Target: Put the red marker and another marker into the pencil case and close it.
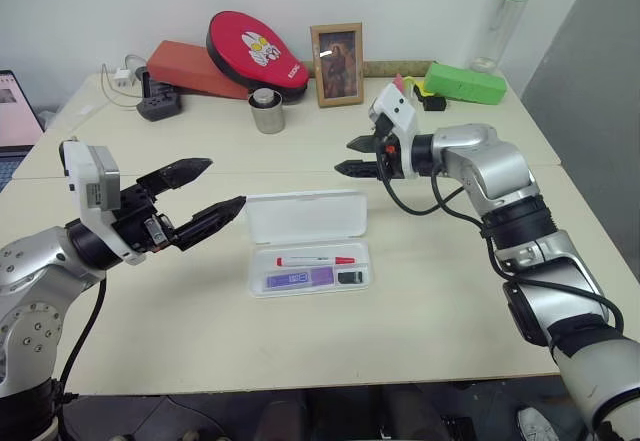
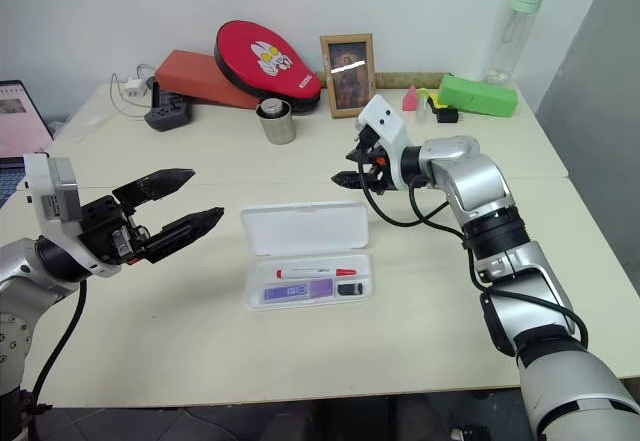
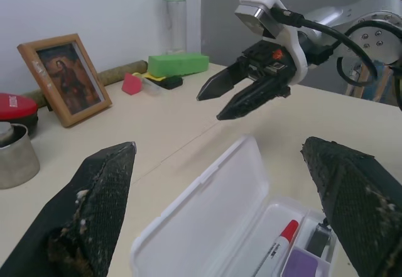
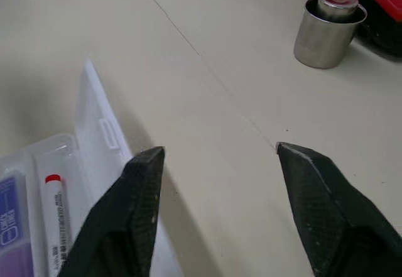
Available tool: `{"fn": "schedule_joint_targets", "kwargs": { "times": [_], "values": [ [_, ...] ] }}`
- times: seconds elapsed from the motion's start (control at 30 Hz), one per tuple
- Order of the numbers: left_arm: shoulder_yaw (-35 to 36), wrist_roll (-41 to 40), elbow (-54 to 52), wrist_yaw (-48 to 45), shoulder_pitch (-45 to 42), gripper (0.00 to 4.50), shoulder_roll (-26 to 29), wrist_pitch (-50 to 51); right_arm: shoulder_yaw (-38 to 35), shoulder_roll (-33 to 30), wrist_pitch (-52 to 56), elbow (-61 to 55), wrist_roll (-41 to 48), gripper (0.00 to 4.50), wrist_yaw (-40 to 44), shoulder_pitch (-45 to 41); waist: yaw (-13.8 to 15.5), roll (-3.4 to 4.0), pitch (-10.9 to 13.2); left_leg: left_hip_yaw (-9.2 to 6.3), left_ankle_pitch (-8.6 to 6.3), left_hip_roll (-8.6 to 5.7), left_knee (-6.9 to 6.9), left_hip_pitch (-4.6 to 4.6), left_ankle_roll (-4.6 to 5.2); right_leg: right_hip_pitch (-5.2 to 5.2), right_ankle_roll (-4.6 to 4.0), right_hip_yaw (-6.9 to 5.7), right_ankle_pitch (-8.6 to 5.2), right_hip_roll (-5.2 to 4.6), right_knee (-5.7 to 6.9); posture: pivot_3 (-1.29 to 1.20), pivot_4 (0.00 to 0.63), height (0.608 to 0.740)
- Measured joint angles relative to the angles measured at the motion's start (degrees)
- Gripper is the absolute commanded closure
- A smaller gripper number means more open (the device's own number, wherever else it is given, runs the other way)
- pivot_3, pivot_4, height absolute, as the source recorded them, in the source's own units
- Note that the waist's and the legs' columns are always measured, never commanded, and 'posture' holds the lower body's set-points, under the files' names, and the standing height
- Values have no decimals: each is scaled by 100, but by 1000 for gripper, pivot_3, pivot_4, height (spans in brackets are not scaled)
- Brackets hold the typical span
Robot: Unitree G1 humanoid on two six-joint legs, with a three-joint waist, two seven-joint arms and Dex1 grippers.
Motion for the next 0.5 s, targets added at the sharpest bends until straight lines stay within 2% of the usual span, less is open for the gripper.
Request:
{"fn": "schedule_joint_targets", "kwargs": {
  "times": [0.27, 0.5],
  "values": [
    [136, -111, -110, 105, 339, 0, -60, 13, 192, 102, -415, 602, -469, 4390, 208, -68, 1, 0, 0, 2, 0, 0, 0, 0, 0, -1, 0, 2, 0, -1, 0, 0, 150, 740],
    [279, -191, -127, 123, 396, 0, -61, 12, 331, 204, -635, 818, -780, 4454, 240, -69, -1, 1, 1, 2, 0, 1, -1, 1, -1, -2, 0, 2, 0, 0, 1, 0, 150, 740]
  ]
}}
